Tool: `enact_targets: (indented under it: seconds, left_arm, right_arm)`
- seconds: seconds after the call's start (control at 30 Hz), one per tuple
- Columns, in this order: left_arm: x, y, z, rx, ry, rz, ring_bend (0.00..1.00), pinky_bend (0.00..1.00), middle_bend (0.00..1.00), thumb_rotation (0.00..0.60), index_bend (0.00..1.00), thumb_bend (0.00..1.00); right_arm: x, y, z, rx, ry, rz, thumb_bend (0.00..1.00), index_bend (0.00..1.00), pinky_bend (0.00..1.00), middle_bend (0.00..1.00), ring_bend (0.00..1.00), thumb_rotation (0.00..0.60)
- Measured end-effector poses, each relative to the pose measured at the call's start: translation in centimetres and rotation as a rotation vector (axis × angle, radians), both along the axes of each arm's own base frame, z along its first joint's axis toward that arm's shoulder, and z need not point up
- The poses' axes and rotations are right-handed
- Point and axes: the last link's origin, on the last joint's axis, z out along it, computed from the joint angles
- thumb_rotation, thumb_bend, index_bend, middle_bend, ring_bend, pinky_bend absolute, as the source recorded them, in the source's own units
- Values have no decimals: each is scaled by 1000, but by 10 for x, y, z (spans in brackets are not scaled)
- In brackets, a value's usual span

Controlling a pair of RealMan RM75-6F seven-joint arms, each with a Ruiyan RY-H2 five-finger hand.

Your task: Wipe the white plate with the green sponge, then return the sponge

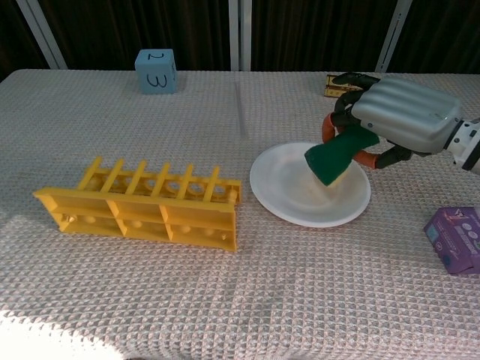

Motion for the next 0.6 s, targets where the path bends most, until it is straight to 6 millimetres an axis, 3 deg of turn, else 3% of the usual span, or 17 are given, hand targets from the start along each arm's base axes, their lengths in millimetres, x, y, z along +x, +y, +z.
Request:
enact_targets:
  seconds: [0.23, 0.6]
  left_arm:
    - [0, 1, -3, -4, -7, -3, 108, 135, 123, 600, 231, 53]
    - [-5, -4, 1, 7, -7, 14, 107, 135, 123, 600, 231, 52]
  right_arm:
    - [-4, 4, -6, 40, 87, 14, 416, 813, 66, 551, 290, 600]
    - [36, 2, -39, 54, 85, 102, 418, 812, 66, 551, 291, 600]
